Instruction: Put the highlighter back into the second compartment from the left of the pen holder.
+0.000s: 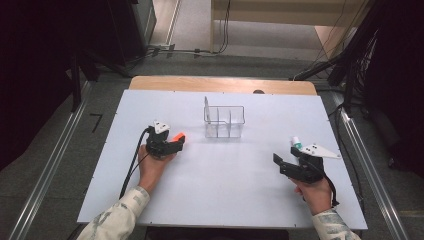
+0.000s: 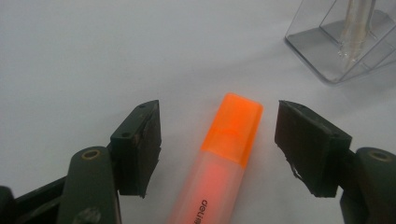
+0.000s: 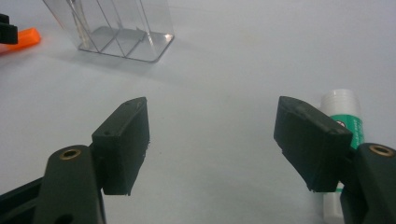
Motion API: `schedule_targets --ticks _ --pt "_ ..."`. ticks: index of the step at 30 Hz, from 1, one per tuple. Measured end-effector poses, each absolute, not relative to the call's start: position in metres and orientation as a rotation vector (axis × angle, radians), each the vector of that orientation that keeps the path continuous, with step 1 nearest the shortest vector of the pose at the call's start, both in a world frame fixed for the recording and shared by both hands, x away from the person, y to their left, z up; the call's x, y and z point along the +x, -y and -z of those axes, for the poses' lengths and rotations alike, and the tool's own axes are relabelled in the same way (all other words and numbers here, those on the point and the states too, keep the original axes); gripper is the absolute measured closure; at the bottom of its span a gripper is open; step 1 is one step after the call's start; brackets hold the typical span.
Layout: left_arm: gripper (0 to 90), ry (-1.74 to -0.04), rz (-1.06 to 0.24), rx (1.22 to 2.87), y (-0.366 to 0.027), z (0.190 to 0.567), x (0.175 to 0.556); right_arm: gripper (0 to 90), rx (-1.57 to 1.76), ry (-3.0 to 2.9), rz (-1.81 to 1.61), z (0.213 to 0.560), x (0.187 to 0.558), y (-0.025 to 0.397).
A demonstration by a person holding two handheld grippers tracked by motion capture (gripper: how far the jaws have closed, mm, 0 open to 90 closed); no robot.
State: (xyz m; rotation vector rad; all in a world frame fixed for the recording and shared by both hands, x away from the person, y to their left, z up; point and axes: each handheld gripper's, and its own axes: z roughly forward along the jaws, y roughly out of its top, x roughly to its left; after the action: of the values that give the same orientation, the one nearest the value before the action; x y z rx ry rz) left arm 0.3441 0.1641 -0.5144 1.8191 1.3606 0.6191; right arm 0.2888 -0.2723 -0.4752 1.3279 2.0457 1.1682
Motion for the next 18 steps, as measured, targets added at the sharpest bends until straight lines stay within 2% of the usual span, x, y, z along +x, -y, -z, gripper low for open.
schedule_targets --ticks 18 --pt "43.5 -1.380 -0.628 1.886 -0.1584 0.5182 0.3491 25.4 1.326 -2.048 -1.170 0.4752 0.2886 0.2720"
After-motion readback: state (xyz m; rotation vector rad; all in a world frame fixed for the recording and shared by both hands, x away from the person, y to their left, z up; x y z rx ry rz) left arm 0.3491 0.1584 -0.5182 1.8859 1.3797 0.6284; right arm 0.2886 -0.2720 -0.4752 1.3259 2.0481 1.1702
